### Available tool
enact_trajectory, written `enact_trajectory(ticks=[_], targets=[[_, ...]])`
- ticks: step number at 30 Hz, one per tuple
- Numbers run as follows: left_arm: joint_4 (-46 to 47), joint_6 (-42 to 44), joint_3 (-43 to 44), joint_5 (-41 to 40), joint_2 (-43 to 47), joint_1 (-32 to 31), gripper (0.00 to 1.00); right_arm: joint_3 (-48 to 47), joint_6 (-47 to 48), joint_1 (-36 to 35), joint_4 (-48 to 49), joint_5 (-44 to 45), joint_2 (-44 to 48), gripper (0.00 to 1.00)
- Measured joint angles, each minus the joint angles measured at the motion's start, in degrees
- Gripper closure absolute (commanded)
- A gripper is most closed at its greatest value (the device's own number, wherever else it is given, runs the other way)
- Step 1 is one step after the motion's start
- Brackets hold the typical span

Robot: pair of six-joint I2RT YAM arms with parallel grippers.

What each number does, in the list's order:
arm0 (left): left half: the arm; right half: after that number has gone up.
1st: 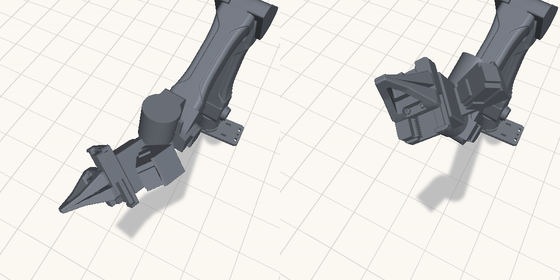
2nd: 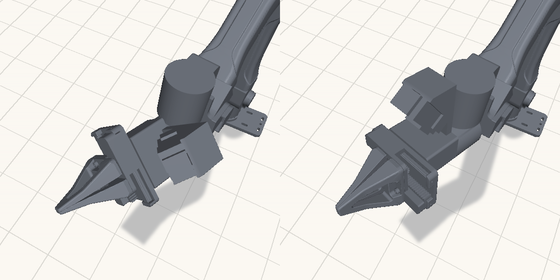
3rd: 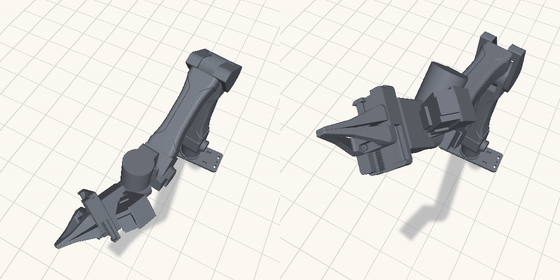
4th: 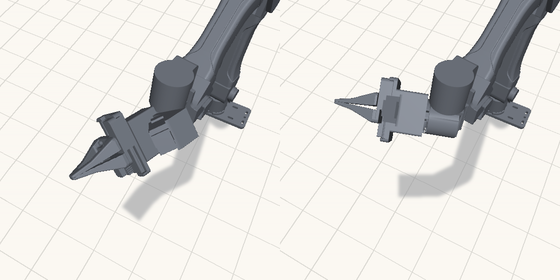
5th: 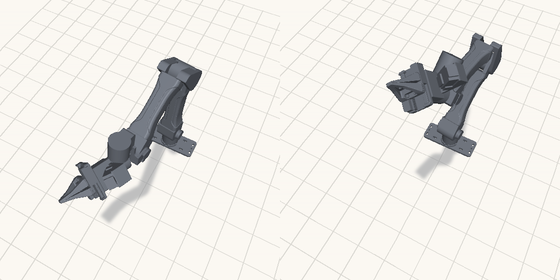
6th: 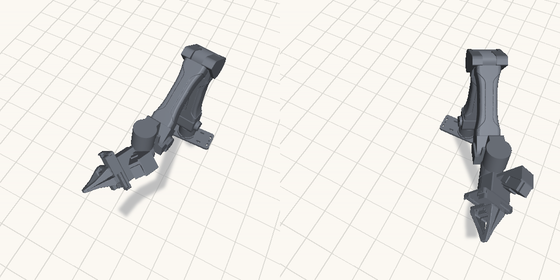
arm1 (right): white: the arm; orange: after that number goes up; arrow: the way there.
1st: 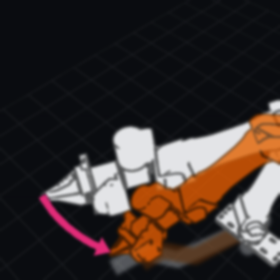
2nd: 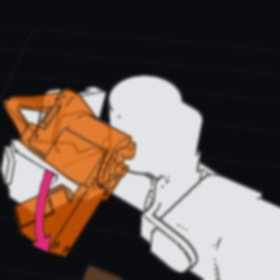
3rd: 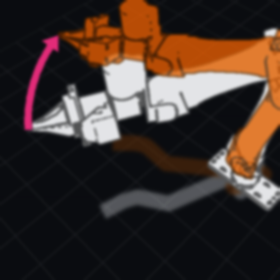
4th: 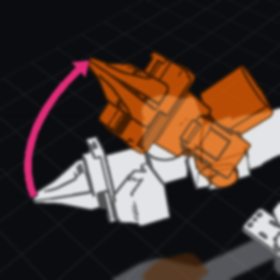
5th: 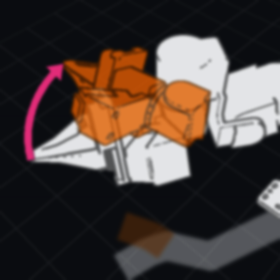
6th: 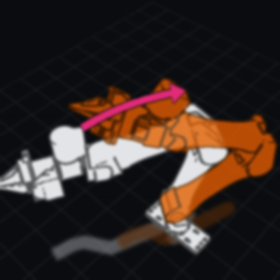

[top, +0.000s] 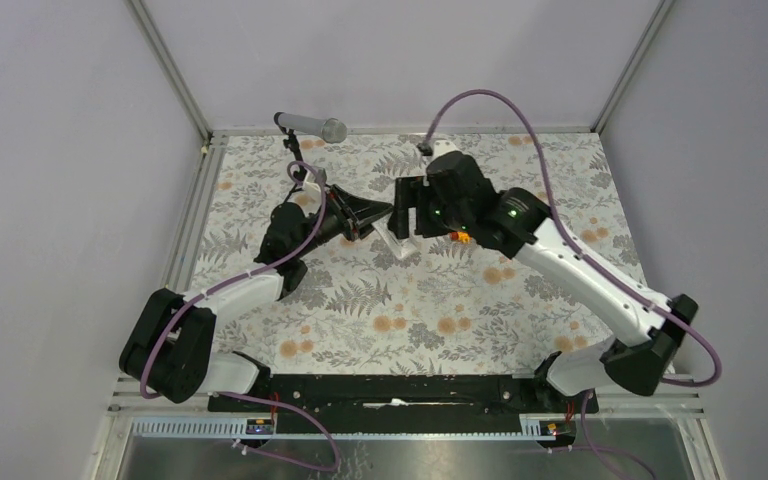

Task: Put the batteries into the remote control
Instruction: Load the battery cover into the remote control.

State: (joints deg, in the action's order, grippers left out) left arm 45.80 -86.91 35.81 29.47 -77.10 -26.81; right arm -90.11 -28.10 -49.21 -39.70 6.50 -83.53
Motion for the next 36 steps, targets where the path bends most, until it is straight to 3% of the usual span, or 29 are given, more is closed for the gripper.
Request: enact_trajectory(ticks=[9,16,23,36], targets=[[3.78,-3.78,-2.12,-2.27,0.00,0.33,1.00,9.09,-7.61,1.33,2.84,-0.46,13.03,0.31],[5.60,-6.23,-2.23,-3.23,0.00,0.44,1.00,11.30,-9.92,1.55,4.07,-1.92,13.77,0.49],[5.16,-6.93,-2.23,-4.13,0.26,0.44,1.00,11.69,-9.97,1.60,4.37,-2.82,13.77,0.59],[4.70,-7.61,-2.21,-4.72,1.62,0.48,1.00,11.72,-9.88,1.60,4.48,-4.66,11.23,0.60]])
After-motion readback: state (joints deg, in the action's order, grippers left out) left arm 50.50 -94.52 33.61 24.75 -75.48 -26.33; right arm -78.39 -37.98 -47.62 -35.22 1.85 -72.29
